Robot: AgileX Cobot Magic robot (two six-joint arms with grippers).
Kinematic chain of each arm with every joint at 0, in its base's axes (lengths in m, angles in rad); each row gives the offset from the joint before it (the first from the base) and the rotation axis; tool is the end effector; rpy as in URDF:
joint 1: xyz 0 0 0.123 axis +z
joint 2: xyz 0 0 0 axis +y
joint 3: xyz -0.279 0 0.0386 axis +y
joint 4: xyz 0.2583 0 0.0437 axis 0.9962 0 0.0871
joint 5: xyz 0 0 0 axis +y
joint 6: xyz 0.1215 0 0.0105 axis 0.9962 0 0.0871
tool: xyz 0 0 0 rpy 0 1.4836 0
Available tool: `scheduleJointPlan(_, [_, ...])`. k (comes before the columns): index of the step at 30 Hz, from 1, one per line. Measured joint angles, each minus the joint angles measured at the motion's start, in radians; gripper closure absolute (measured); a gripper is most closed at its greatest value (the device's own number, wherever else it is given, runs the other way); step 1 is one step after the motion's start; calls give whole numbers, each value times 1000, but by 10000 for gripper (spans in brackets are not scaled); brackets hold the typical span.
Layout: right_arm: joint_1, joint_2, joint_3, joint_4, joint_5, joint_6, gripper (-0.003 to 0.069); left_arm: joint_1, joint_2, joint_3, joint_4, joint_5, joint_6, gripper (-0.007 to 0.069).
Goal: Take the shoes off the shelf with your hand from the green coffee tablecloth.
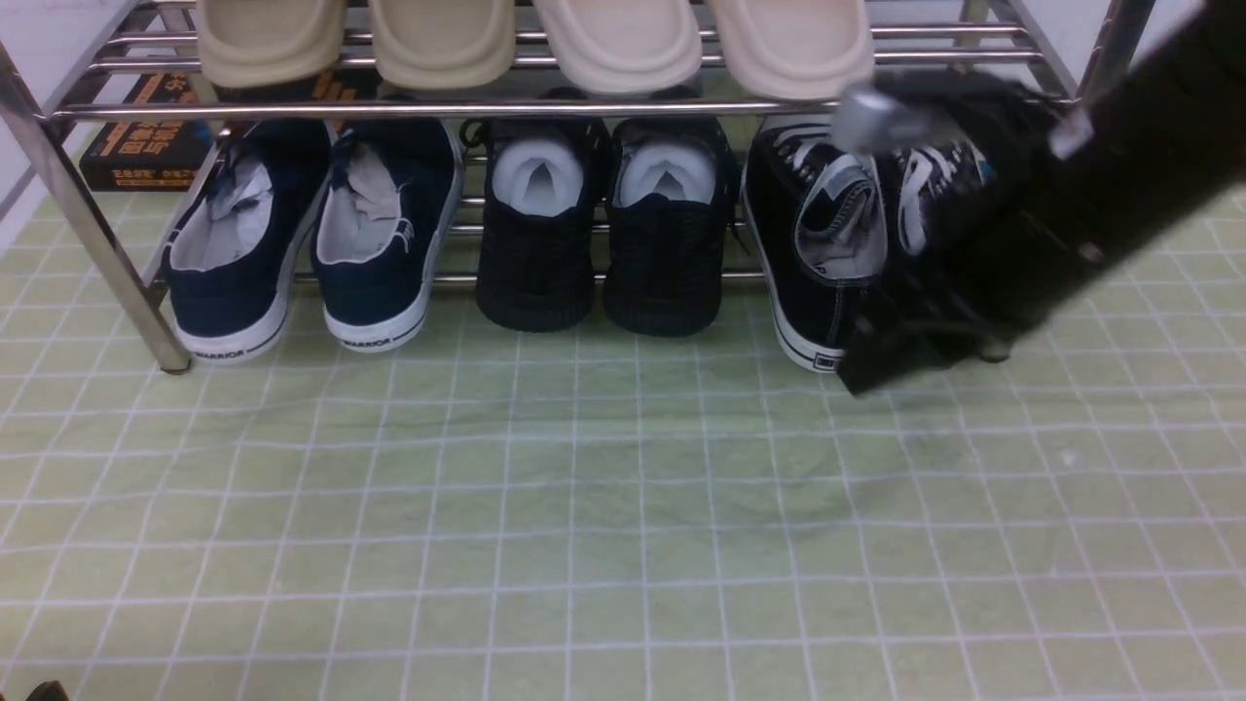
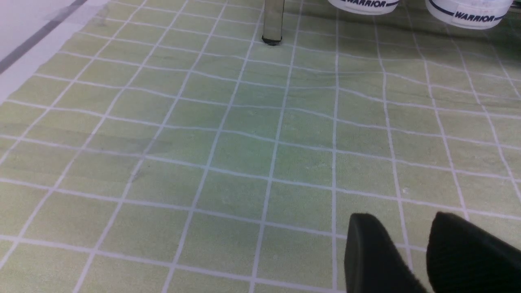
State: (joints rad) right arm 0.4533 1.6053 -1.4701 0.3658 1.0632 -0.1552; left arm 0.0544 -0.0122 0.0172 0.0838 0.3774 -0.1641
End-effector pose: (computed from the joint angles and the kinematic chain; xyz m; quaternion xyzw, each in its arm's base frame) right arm 0.3109 0.1939 0.3067 -0.2393 0.9284 0.2062 0.1955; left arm 0.0953 0.0090 0.1652 -0.0656 0.8003 0.0029 0.5960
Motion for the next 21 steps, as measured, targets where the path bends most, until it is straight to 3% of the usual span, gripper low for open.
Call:
scheduleJointPlan(8, [33, 190, -158, -196, -60, 132, 254, 0, 0, 0, 0, 0, 0, 383])
scheduleJointPlan(14, [44, 251, -237, -207, -27, 165, 242, 0, 0, 0, 0, 0, 0, 383])
scheduleJointPlan(21, [142, 252, -323, -236, 35, 166, 237, 0, 0, 0, 0, 0, 0, 383])
